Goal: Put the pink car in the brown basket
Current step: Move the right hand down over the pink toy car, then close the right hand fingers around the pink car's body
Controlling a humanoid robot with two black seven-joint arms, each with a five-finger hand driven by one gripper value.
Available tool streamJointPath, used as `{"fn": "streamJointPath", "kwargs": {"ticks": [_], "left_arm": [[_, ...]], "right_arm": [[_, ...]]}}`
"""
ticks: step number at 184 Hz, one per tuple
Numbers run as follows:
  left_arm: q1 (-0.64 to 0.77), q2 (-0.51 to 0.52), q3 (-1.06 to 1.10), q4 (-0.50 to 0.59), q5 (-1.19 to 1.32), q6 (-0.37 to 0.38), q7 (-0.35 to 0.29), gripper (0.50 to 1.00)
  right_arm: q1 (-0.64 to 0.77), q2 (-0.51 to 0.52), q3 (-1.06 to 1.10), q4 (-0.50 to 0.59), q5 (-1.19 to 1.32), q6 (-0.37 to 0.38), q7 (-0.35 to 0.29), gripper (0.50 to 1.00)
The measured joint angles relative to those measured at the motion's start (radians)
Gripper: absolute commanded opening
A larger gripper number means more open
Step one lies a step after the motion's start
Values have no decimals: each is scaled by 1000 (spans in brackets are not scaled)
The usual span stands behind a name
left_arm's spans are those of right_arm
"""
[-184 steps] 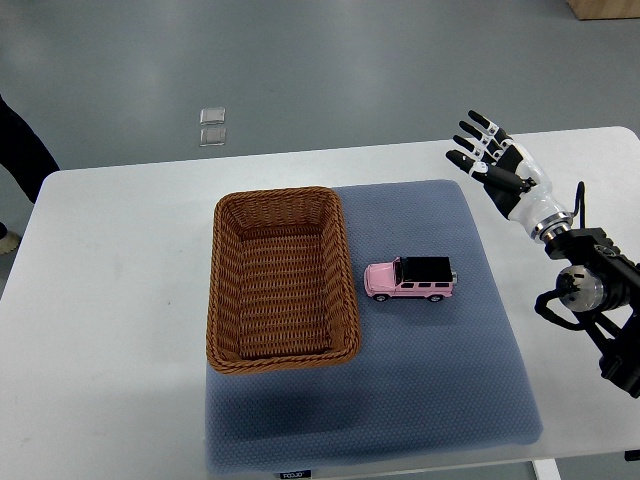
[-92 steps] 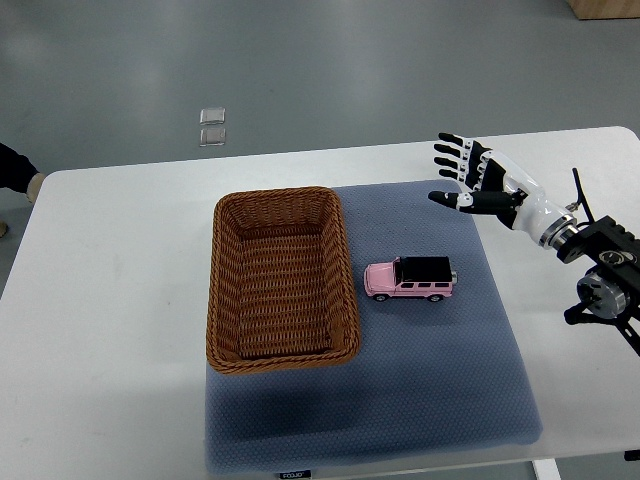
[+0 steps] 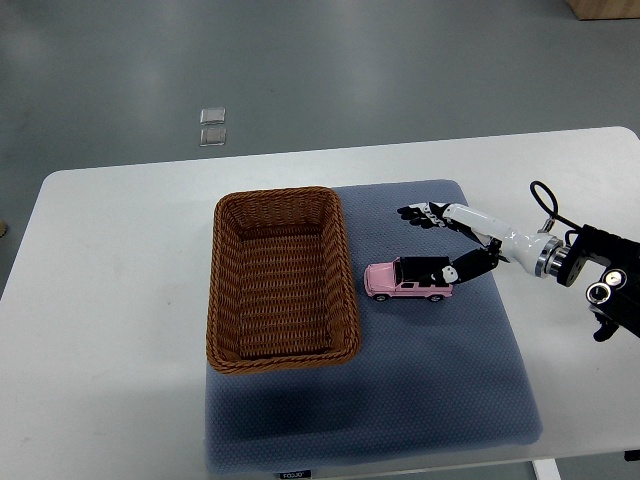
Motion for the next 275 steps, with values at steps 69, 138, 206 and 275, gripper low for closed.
{"fn": "streamJointPath", "kwargs": {"ticks": [69, 138, 206, 275], "left_arm": [[-8, 0, 0, 1, 0, 0, 0, 1000], [-12, 0, 0, -2, 0, 1, 0, 1000], [-13, 0, 1, -3, 1, 1, 0, 1000], [-12, 0, 0, -3, 1, 1, 0, 1000]], "right_arm": [[2, -13, -28, -3, -80, 1, 0, 913], [2, -34, -42, -15, -129, -9, -6, 907], [1, -27, -45, -27, -167, -42, -4, 799], [-1, -31, -60, -27, -168, -47, 11, 507]]}}
